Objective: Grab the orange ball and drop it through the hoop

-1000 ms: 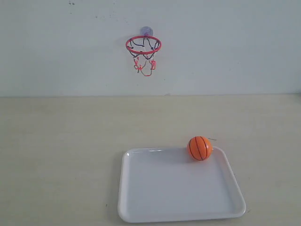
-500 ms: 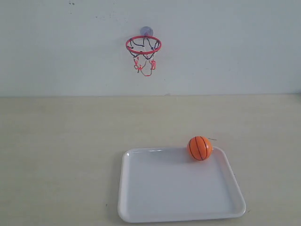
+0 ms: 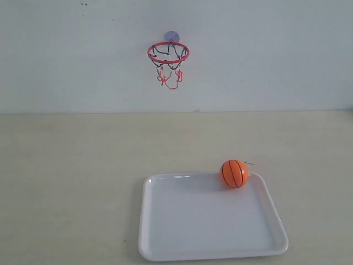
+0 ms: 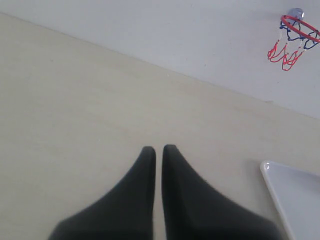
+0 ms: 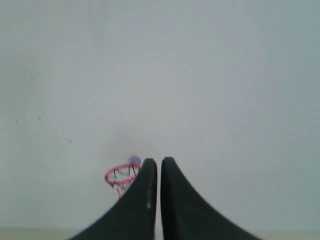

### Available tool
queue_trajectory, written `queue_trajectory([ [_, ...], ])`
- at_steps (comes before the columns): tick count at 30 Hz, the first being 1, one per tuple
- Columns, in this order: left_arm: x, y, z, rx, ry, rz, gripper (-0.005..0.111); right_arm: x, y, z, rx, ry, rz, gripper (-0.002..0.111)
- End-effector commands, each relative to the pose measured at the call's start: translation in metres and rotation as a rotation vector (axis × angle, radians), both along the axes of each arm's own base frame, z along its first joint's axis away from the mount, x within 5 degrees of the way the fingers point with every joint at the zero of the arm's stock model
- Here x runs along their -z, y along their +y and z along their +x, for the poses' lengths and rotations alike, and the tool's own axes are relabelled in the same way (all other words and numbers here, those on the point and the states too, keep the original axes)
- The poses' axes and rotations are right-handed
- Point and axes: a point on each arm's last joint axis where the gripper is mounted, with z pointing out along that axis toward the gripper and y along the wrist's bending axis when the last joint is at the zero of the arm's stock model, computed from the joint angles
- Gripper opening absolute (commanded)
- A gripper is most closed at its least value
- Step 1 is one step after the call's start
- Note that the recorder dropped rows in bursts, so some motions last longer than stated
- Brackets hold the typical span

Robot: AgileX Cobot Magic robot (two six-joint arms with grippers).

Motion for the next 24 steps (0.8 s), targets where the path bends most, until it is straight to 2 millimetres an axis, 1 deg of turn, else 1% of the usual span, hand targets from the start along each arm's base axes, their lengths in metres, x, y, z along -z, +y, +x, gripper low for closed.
queue_trajectory([
  [1,0.001,0.000,0.000,0.008,0.001,0.003,0.004,-0.009,0.001,0.020,0.051,0.413,-0.060,0.003],
  [4,0.001,0.000,0.000,0.008,0.001,0.003,0.004,-0.007,0.000,0.029,0.093,0.704,-0.129,0.003],
  [7,0.001,0.000,0.000,0.008,0.001,0.003,0.004,-0.006,0.001,0.036,0.117,0.887,-0.192,0.003],
  [11,0.001,0.000,0.000,0.008,0.001,0.003,0.004,0.002,0.002,0.041,0.117,0.993,-0.235,0.003],
  [12,0.001,0.000,0.000,0.008,0.001,0.003,0.004,0.003,0.005,0.042,0.090,1.004,-0.269,0.003],
  [14,0.001,0.000,0.000,0.008,0.001,0.003,0.004,0.005,0.013,0.046,-0.022,1.000,-0.380,0.003],
  [15,0.001,0.000,0.000,0.008,0.001,0.003,0.004,0.006,0.019,0.050,-0.090,0.996,-0.401,0.003],
  [17,0.001,0.000,0.000,0.008,0.001,0.003,0.004,0.008,0.031,0.060,-0.197,0.993,-0.409,0.003],
  [19,0.001,0.000,0.000,0.008,0.001,0.003,0.004,0.013,0.041,0.078,-0.252,1.011,-0.409,0.003],
  [23,0.001,0.000,0.000,0.008,0.001,0.003,0.004,0.037,0.053,0.122,-0.248,1.114,-0.406,0.003],
  [24,0.001,0.000,0.000,0.008,0.001,0.003,0.004,0.043,0.057,0.135,-0.250,1.139,-0.412,0.005],
])
